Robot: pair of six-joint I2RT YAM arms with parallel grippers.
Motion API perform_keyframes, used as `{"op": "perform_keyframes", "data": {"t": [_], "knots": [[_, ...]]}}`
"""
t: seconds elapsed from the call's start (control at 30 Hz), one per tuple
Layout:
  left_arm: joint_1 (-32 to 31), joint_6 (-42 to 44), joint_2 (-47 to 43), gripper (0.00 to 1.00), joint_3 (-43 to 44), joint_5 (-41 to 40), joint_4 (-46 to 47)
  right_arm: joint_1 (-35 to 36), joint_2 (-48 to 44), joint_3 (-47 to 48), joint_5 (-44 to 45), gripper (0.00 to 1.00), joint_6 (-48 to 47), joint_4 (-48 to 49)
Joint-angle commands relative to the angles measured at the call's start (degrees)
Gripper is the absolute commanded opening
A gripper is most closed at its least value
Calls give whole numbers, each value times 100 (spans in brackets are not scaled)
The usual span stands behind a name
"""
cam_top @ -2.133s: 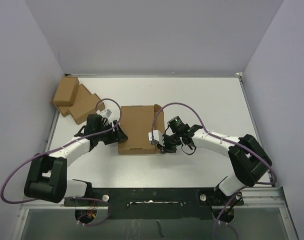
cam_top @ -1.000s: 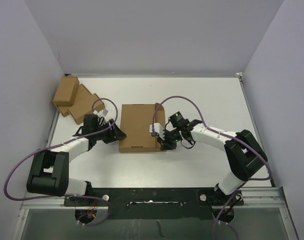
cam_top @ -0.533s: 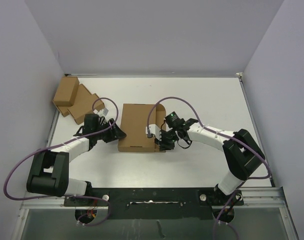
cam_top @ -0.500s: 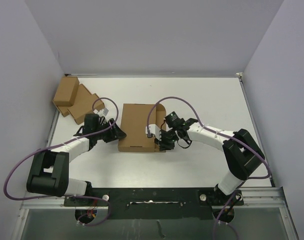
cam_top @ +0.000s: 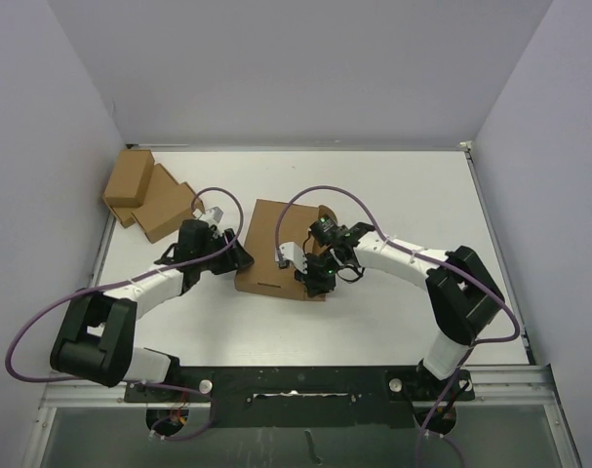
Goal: Fold the paper box
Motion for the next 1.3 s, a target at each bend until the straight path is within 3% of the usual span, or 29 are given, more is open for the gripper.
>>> {"op": "perform_keyframes", "data": {"t": [0.0, 0.2, 0.37, 0.5, 0.67, 0.87, 0.97, 1.1, 1.17, 1.27], "knots": [[-432, -175, 178, 46, -12, 273, -358, 144, 68, 267, -217, 0, -81, 495], [-445, -141, 241, 48, 128, 290, -362, -74, 32, 299, -455, 4, -187, 278], [-154, 52, 181, 55, 346, 574, -462, -526, -444, 63, -740, 41, -804, -77], [54, 264, 100, 62, 654, 827, -687, -799, -840, -28, -1191, 58, -1123, -281], [285, 540, -78, 72, 1083, 992, -987, -1576, -987, 87, -1758, 62, -1211, -394], [1015, 224, -96, 97, 1124, 2014, -150, -3068, -704, 480, -3166, 68, -1285, -368], [1324, 21, 162, 98, 1445, 2496, 133, -3616, -524, 552, -3903, 70, -840, 642], [1427, 216, 708, 98, 1950, 2769, -10, -3888, -160, 417, -3988, 92, -103, 2690], [1421, 360, 989, 97, 2228, 2904, -225, -3888, 300, 837, -3811, 94, 96, 2779], [1408, 934, 1425, 93, 2877, 2743, -1187, -3872, 1288, 1898, -3834, 93, 12, 1763]]}}
